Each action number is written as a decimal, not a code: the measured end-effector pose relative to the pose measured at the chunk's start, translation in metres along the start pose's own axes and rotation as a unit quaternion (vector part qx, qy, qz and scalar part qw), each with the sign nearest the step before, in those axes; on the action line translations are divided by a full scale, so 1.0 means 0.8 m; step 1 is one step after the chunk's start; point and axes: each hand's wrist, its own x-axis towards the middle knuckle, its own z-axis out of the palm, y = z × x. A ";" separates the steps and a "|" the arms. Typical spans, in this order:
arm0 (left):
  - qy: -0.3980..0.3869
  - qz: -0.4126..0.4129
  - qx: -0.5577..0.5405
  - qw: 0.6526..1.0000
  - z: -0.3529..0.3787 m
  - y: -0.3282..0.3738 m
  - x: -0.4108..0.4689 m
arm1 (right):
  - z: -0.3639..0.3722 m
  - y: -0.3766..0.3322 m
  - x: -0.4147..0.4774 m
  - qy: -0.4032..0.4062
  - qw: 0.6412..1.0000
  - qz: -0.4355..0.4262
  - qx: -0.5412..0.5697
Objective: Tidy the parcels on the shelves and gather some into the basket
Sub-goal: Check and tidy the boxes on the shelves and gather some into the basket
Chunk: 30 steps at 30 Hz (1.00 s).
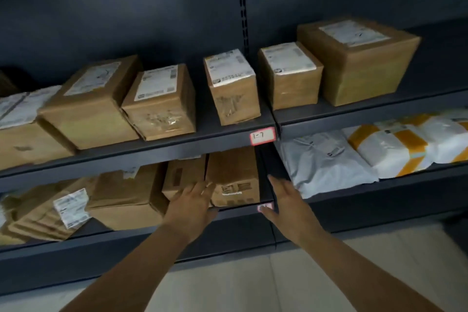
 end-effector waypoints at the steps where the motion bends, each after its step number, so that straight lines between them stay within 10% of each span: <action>1: 0.011 -0.009 -0.006 1.000 0.016 -0.004 0.012 | 0.015 0.005 0.016 0.010 1.000 -0.014 0.006; 20: 0.125 -0.059 -0.154 0.978 0.108 -0.027 0.085 | 0.125 0.035 0.126 0.144 0.986 -0.072 0.047; 30: 0.147 -0.051 -0.225 0.962 0.113 -0.009 0.070 | 0.117 0.053 0.119 0.137 0.960 -0.014 0.243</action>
